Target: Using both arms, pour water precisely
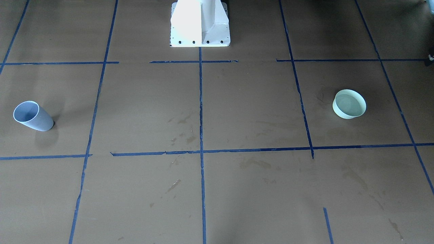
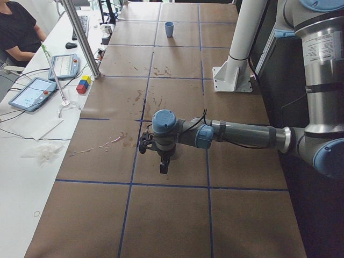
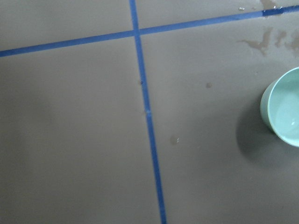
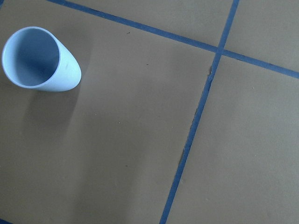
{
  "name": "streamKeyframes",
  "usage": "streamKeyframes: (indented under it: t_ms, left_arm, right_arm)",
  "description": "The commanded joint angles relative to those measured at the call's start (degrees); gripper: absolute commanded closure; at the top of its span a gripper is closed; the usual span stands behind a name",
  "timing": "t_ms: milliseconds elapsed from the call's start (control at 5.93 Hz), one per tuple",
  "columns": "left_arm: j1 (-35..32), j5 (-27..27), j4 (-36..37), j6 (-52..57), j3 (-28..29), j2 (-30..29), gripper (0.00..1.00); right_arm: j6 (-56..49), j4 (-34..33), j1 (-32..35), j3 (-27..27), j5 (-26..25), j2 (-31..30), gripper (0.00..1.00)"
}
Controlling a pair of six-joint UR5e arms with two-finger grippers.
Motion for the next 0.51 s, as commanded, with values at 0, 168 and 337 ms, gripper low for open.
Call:
streamKeyframes:
  t_ms: [0, 168, 337]
  left_arm:
    - [9.4, 0.3, -9.7, -16.2, 5.3, -3.2, 0.0]
    - [12.1, 0.3, -11.1, -20.1, 8.4, -6.8, 0.0]
    - [14.4, 0.3, -11.1, -21.6, 10.3, -9.0, 0.0]
  right_arm:
    - [-0.1, 1.2, -0.3, 0.0, 0.1, -0.1, 0.0]
    - [-0.4, 1.2, -0.6, 0.0, 0.1, -0.3, 0.0]
    - [-0.1, 1.2, -0.9, 0.0, -0.1, -0.4, 0.0]
